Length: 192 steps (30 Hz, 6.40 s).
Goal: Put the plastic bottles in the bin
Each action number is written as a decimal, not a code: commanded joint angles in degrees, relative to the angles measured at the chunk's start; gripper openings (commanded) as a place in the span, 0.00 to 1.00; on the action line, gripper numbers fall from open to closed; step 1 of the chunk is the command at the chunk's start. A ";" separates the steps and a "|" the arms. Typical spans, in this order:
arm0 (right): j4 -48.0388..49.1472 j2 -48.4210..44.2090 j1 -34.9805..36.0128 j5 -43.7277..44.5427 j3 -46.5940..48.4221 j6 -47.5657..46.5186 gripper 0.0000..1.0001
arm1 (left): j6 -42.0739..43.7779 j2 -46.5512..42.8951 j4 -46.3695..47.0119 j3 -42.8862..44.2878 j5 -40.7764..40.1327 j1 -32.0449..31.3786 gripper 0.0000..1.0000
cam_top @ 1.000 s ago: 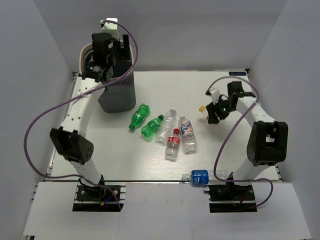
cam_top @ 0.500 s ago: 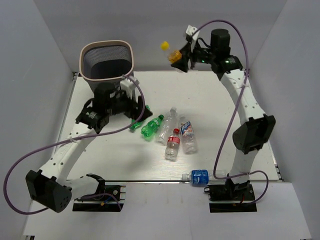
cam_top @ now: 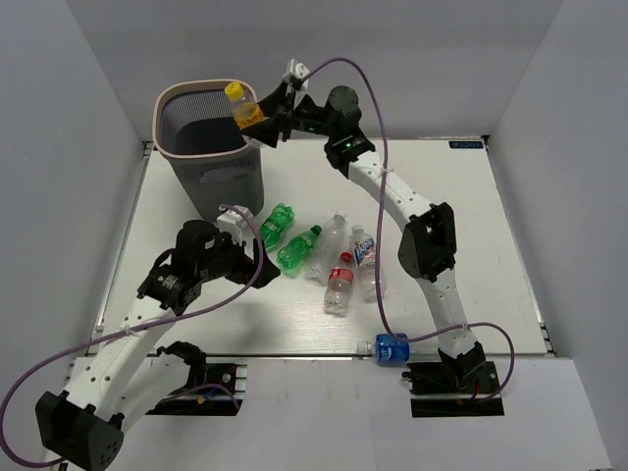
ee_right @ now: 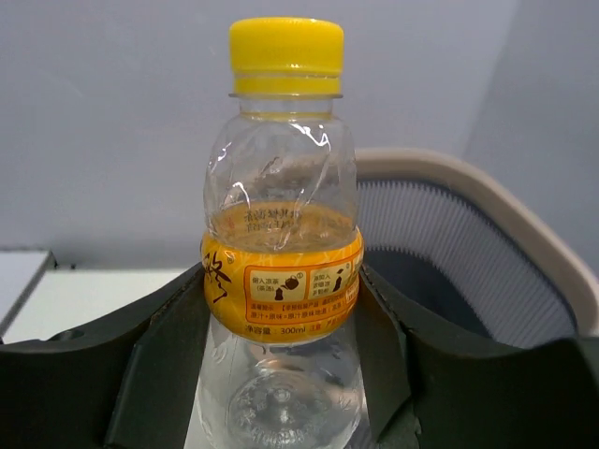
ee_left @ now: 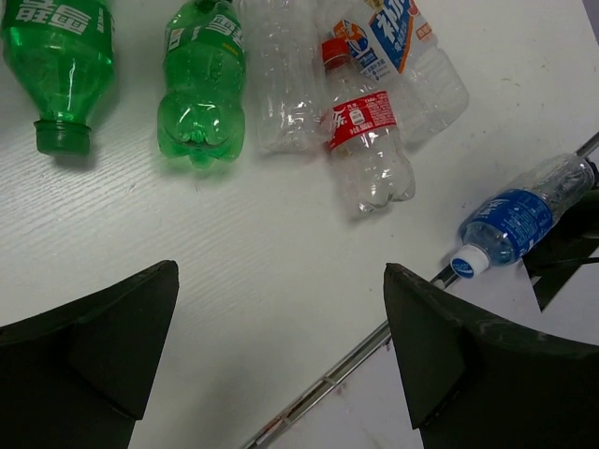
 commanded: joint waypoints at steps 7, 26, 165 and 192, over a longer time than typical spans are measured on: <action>15.73 -0.11 4.08 7.79 3.51 2.87 0.10 | -2.33 -4.37 -4.17 -0.84 -1.92 -0.29 1.00; 15.11 10.80 8.13 23.36 10.38 -7.95 0.90 | 0.22 0.45 -0.84 0.21 -4.46 -0.29 1.00; 15.63 -5.55 0.74 11.75 9.24 -0.91 0.00 | 3.65 14.44 6.29 -0.32 -8.59 -17.96 1.00; 25.75 11.15 8.13 26.70 9.67 -6.80 0.90 | 5.05 19.70 1.02 6.35 -14.93 -20.68 1.00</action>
